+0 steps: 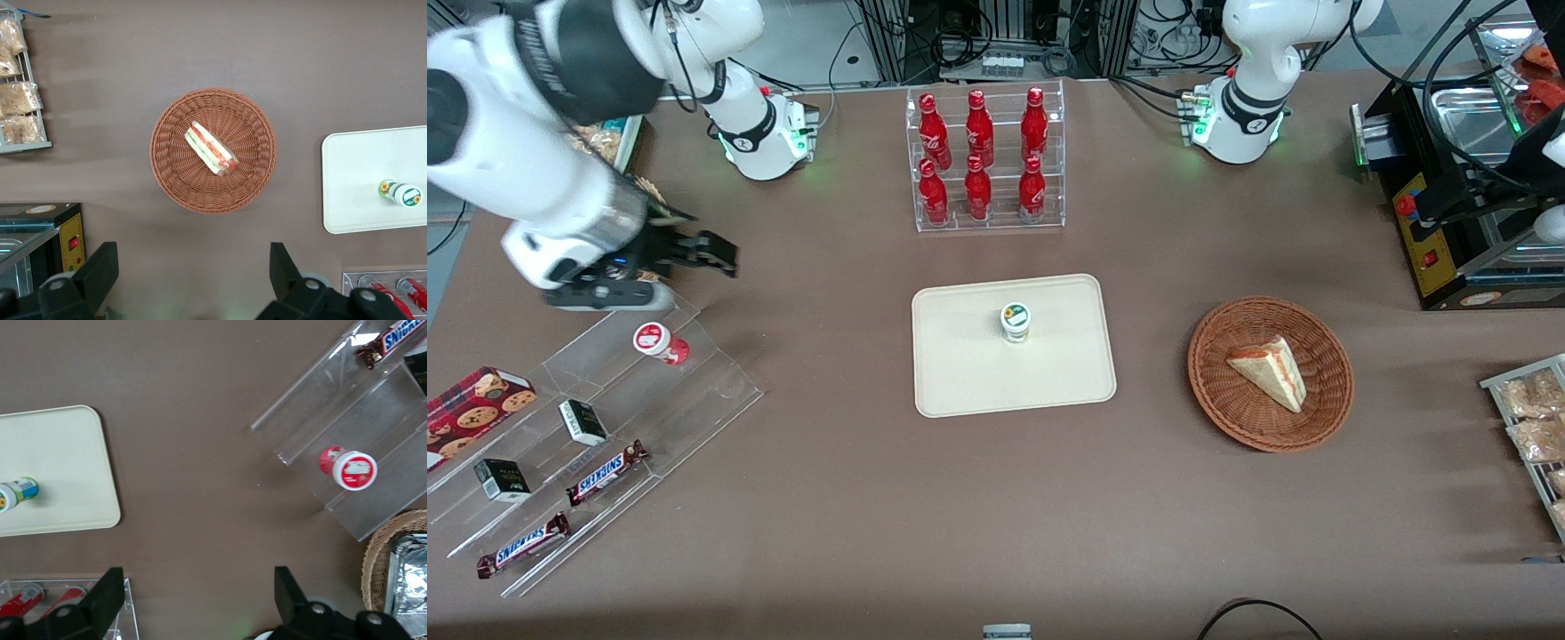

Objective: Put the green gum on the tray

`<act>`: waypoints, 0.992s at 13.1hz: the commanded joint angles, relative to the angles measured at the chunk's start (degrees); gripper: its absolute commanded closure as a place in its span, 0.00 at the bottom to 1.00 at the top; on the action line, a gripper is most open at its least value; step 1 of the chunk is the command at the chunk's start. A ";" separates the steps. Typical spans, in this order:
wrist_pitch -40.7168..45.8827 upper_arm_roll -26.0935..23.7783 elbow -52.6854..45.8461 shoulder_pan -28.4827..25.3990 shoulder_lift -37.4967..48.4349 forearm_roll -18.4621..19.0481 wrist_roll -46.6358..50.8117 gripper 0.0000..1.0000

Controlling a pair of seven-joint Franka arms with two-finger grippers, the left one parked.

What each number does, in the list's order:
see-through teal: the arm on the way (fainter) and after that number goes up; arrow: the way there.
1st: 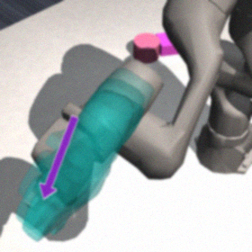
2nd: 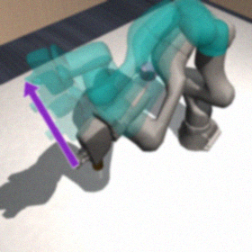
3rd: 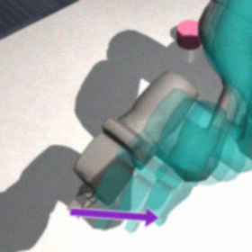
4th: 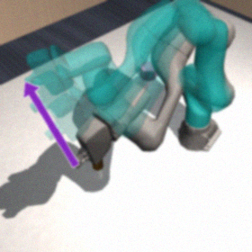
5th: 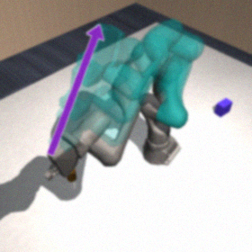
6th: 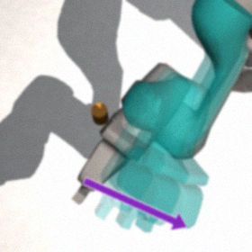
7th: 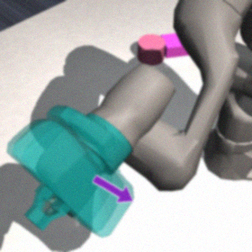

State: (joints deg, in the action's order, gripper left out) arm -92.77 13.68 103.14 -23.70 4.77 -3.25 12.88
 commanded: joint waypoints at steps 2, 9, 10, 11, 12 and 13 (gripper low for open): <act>-0.05 -4.88 2.94 9.26 2.88 1.31 -6.01 0.00; -0.13 -5.51 1.45 16.05 2.44 3.69 -14.38 0.00; -0.05 -5.42 1.18 16.14 2.35 3.77 -13.94 0.00; -0.05 -5.42 1.09 16.49 2.26 3.77 -13.68 0.00; -0.05 -5.94 0.83 18.67 2.00 3.43 -13.59 0.00; -0.05 -6.12 0.22 19.99 1.22 3.08 -13.59 0.00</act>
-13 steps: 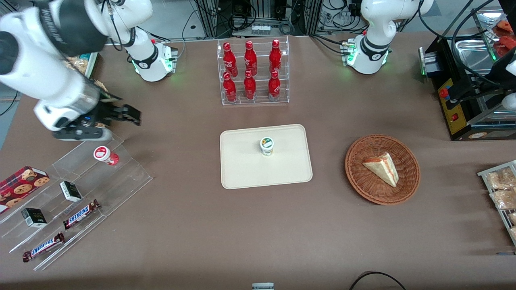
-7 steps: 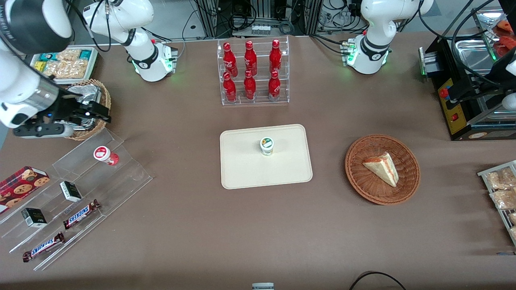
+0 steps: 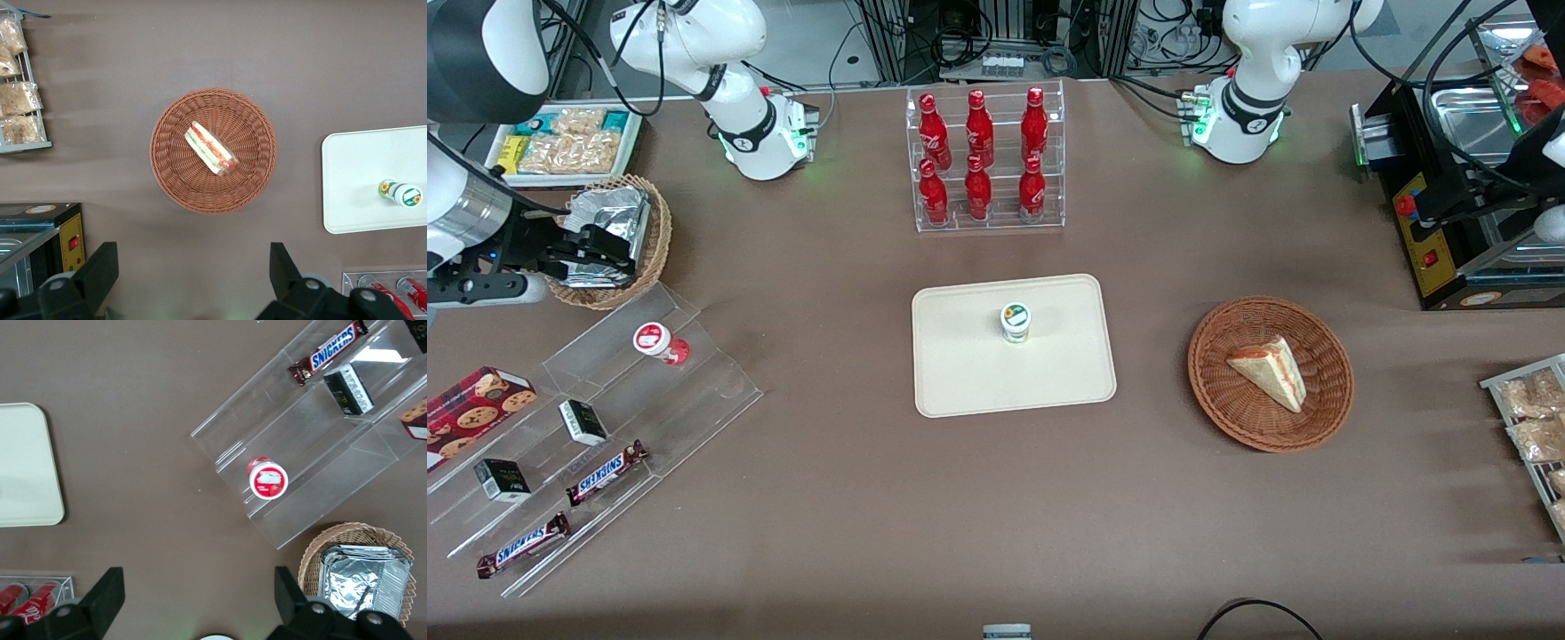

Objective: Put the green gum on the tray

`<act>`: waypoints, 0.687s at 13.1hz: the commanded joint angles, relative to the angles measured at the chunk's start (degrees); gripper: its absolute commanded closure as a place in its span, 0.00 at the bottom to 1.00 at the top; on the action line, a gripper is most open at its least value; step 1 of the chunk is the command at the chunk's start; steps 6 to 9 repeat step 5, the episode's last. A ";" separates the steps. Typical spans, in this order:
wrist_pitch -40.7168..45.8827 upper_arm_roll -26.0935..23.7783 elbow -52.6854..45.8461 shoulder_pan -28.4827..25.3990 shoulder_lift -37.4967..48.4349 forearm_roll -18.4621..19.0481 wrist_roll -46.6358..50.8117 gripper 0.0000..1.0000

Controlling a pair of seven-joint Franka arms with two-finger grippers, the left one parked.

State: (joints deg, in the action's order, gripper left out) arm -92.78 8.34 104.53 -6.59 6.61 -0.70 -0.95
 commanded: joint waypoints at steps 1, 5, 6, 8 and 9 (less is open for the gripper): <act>-0.03 -1.13 -1.52 3.77 -1.15 0.44 0.16 0.00; 0.06 -5.09 -2.49 6.59 -1.24 0.44 0.25 0.00; 0.06 -5.09 -2.49 6.59 -1.24 0.44 0.25 0.00; 0.06 -5.09 -2.49 6.59 -1.24 0.44 0.25 0.00; 0.06 -5.09 -2.49 6.59 -1.24 0.44 0.25 0.00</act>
